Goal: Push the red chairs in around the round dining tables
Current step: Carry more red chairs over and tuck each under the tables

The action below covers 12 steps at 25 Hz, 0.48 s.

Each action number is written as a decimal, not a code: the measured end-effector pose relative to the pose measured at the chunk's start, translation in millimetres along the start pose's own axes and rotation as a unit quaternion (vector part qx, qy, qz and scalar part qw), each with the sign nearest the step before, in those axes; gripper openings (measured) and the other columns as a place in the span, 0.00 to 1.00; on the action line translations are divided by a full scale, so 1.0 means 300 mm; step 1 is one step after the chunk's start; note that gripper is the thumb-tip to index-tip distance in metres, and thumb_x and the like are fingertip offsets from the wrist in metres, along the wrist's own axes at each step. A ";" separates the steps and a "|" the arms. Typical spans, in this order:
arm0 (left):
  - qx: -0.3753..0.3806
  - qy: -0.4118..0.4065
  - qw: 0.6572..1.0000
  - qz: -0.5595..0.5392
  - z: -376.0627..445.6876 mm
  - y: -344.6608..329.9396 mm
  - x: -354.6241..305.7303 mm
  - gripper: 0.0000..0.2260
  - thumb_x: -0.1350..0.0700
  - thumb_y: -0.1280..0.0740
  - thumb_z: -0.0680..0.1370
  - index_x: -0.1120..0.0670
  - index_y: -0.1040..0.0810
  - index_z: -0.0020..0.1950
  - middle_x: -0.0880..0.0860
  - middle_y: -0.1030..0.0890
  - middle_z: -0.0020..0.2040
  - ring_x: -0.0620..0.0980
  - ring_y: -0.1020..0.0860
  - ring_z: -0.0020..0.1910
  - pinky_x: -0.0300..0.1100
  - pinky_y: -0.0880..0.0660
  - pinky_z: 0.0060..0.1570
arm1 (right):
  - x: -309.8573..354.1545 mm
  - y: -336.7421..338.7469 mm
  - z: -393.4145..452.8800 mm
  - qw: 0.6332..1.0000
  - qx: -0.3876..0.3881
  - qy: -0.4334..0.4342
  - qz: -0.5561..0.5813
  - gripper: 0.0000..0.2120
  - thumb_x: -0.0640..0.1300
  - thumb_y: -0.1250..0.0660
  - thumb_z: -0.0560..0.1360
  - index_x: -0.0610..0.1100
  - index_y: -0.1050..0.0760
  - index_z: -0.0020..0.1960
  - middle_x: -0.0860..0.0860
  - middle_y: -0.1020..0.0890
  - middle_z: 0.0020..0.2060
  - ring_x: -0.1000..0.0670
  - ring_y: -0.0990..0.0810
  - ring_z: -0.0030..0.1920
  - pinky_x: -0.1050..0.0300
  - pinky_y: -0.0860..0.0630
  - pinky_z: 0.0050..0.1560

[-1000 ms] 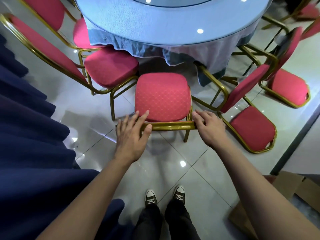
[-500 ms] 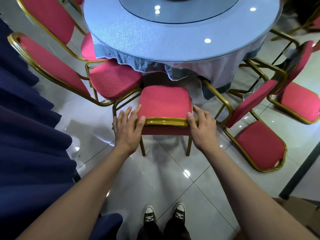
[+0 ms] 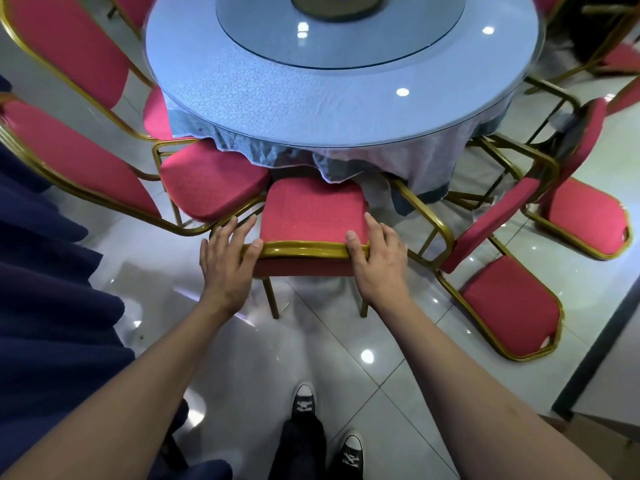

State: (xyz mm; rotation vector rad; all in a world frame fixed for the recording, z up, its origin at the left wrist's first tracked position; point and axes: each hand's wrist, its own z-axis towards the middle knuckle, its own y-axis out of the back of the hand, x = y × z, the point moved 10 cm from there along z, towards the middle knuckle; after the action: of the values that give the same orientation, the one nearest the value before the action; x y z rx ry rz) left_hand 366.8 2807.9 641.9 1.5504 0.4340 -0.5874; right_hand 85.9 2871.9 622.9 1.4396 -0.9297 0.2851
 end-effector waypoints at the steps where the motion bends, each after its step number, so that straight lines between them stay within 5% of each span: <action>1: -0.007 -0.007 1.000 0.001 0.014 0.001 -0.002 0.30 0.35 0.54 0.79 0.42 0.33 0.77 0.50 0.36 0.79 0.50 0.43 0.79 0.58 0.54 0.78 | 0.004 0.000 0.015 1.000 -0.004 0.000 0.001 0.37 0.72 0.56 0.77 0.55 0.43 0.81 0.44 0.36 0.76 0.42 0.41 0.77 0.34 0.44 0.76; 12: -0.015 -0.058 0.998 0.008 0.150 0.074 0.057 0.29 0.35 0.52 0.80 0.45 0.31 0.77 0.53 0.33 0.78 0.53 0.38 0.78 0.59 0.49 0.77 | 0.108 -0.069 0.062 0.999 -0.028 -0.016 0.010 0.38 0.74 0.55 0.78 0.53 0.40 0.80 0.44 0.34 0.75 0.42 0.39 0.76 0.34 0.44 0.76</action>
State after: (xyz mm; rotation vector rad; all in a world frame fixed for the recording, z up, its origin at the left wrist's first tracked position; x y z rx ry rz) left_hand 389.0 2760.2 648.9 1.4819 0.3393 -0.6526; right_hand 113.7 2840.0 627.9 1.3877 -0.9700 0.2498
